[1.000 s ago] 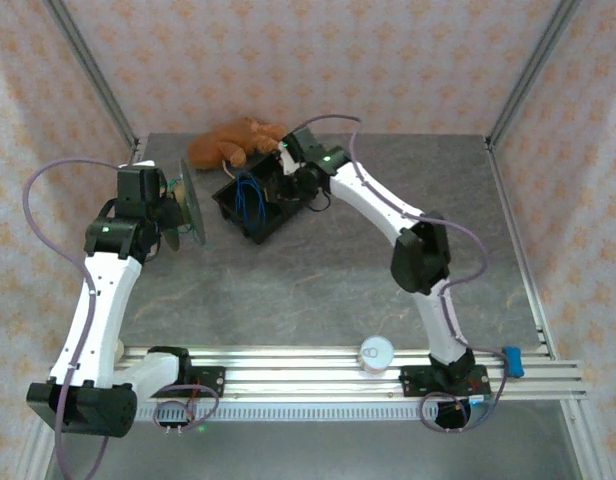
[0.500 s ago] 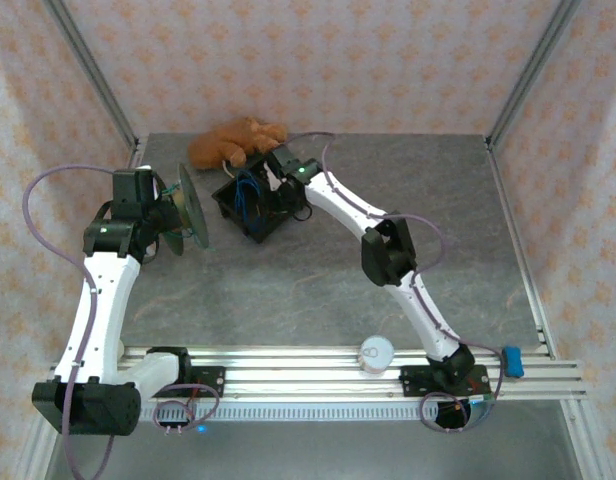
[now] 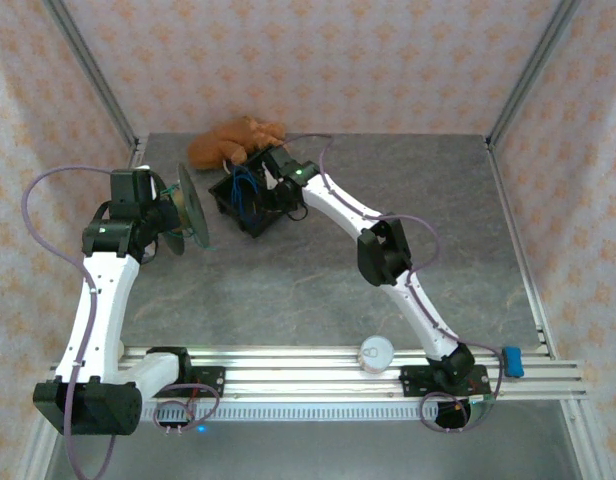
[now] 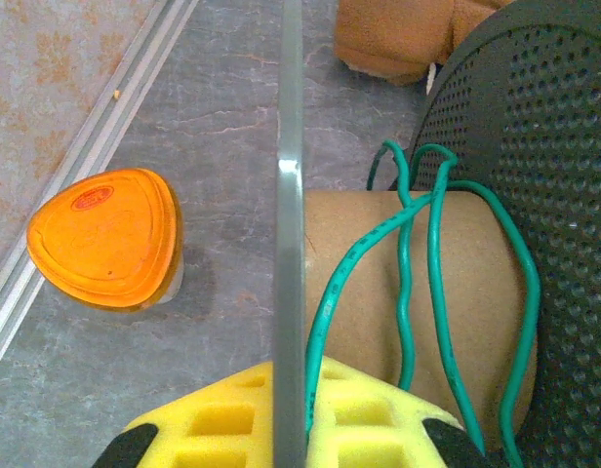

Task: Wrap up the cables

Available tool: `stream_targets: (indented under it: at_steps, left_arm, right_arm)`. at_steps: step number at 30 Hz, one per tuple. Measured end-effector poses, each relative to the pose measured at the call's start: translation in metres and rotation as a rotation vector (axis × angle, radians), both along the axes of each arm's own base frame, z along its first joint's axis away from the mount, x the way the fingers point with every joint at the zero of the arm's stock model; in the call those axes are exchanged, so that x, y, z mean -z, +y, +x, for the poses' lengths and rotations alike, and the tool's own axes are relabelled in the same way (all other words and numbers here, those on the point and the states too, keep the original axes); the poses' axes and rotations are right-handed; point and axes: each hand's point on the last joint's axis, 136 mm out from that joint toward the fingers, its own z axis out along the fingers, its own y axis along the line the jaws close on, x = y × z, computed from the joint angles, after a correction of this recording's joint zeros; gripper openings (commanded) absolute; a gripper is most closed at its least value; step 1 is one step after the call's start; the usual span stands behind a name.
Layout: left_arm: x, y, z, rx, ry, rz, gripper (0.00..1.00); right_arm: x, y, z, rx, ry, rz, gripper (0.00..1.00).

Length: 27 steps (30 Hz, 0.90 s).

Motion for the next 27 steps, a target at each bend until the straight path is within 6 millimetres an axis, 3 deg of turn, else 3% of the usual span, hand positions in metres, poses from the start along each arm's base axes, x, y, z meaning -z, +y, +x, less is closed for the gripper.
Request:
stream_targets:
  at_steps: [5, 10, 15, 19, 27]
  left_arm:
    - [0.0, -0.002, 0.0, 0.009, -0.001, -0.01, 0.0]
    - [0.0, -0.003, 0.001, 0.009, -0.003, -0.019, 0.0]
    - [-0.002, -0.005, 0.0, 0.017, -0.012, -0.028, 0.0]
    - [-0.003, -0.007, 0.0, 0.023, -0.015, -0.035, 0.0]
    - [-0.005, -0.007, -0.002, 0.025, -0.023, -0.036, 0.0]
  right_arm:
    - [-0.003, 0.01, 0.006, 0.026, -0.033, 0.029, 0.4]
    - [-0.002, 0.02, 0.013, 0.074, -0.084, 0.028, 0.29]
    - [0.001, 0.025, 0.021, 0.131, -0.119, 0.031, 0.27]
    - [0.004, 0.029, 0.029, 0.156, -0.14, 0.048, 0.12]
    - [0.008, 0.031, 0.032, 0.172, -0.144, 0.059, 0.0]
